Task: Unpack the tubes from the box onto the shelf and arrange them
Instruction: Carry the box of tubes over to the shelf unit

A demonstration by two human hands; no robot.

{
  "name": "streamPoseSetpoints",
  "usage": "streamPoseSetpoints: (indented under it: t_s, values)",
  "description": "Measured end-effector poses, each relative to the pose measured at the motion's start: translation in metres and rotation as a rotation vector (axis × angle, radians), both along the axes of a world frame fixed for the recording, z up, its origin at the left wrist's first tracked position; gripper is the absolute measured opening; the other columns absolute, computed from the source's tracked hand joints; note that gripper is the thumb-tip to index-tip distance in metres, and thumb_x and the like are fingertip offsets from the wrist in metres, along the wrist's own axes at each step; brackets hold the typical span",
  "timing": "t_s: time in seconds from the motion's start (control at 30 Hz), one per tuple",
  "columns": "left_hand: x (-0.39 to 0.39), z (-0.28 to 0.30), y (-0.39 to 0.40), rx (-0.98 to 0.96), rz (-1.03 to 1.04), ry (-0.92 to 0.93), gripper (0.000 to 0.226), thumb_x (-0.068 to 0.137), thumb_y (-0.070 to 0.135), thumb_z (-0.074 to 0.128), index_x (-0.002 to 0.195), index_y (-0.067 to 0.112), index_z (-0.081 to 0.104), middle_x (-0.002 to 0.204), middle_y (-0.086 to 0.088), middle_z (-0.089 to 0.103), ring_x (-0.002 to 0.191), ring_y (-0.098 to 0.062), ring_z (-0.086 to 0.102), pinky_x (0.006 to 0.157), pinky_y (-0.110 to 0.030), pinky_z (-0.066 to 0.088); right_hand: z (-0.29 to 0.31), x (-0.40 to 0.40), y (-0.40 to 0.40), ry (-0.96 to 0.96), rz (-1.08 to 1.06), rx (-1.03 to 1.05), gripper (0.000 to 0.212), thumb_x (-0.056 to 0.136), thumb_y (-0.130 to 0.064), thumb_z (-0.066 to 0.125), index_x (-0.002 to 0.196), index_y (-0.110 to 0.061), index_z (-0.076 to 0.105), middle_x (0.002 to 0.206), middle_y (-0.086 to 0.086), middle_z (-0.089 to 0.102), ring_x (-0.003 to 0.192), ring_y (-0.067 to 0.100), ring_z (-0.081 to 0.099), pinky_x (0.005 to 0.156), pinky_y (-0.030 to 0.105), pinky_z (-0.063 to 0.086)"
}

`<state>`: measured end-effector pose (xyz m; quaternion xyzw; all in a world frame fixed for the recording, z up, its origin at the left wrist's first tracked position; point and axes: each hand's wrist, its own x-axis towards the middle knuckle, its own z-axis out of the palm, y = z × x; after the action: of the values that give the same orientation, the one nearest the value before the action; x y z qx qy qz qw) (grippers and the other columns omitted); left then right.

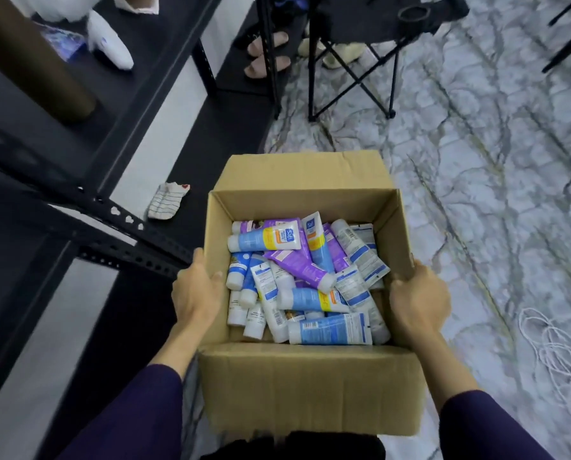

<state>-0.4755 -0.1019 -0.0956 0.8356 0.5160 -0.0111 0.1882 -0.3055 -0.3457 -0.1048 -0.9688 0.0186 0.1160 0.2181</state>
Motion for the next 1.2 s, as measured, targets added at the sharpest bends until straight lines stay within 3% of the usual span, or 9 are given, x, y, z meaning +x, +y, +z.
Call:
streamPoseSetpoints:
  t_s: [0.17,0.23,0.5,0.73,1.2]
  values:
    - [0.014,-0.117,0.027,-0.022,-0.059,-0.008,0.021,0.091,0.018,0.059,0.104,0.009,0.045,0.090,-0.016,0.062,0.072,-0.028,0.055,0.061,-0.034,0.042,-0.121,-0.009,0.015,0.007,-0.085,-0.005,0.021,0.084,-0.010,0.053,0.103,-0.006,0.061,0.097,0.023,0.065,0.093,0.042,0.058,0.071,0.037,0.042]
    - [0.016,-0.165,0.035,-0.023,-0.082,0.002,0.022,0.091,0.018,0.059,0.104,0.009,0.045,0.092,-0.016,0.063,0.078,-0.033,0.060,0.064,-0.037,0.044,-0.170,-0.014,0.020,0.013,-0.114,-0.005,0.018,0.084,-0.011,0.053,0.100,-0.005,0.060,0.096,0.023,0.065,0.092,0.041,0.058,0.069,0.035,0.037]
    - [0.013,-0.301,0.058,-0.027,-0.143,0.017,0.027,0.089,0.020,0.061,0.109,0.010,0.046,0.094,-0.019,0.065,0.085,-0.040,0.063,0.071,-0.043,0.053,-0.307,-0.035,0.035,0.036,-0.183,-0.008,0.024,0.082,-0.012,0.052,0.104,-0.008,0.061,0.095,0.022,0.065,0.093,0.041,0.058,0.074,0.039,0.046]
    - [0.002,-0.354,0.064,-0.003,-0.131,0.011,0.032,0.090,0.019,0.061,0.116,0.008,0.047,0.097,-0.020,0.066,0.088,-0.040,0.063,0.073,-0.045,0.054,-0.357,-0.048,0.039,-0.008,-0.164,0.017,0.023,0.083,-0.011,0.053,0.104,-0.008,0.063,0.097,0.021,0.065,0.093,0.039,0.058,0.073,0.036,0.043]
    - [-0.025,-0.405,0.036,-0.045,-0.093,0.055,0.037,0.090,0.020,0.061,0.123,0.010,0.046,0.106,-0.021,0.064,0.094,-0.040,0.063,0.075,-0.044,0.053,-0.401,-0.066,0.015,0.003,-0.143,0.034,0.023,0.084,-0.011,0.052,0.103,-0.013,0.064,0.088,0.016,0.066,0.084,0.036,0.059,0.067,0.033,0.041]
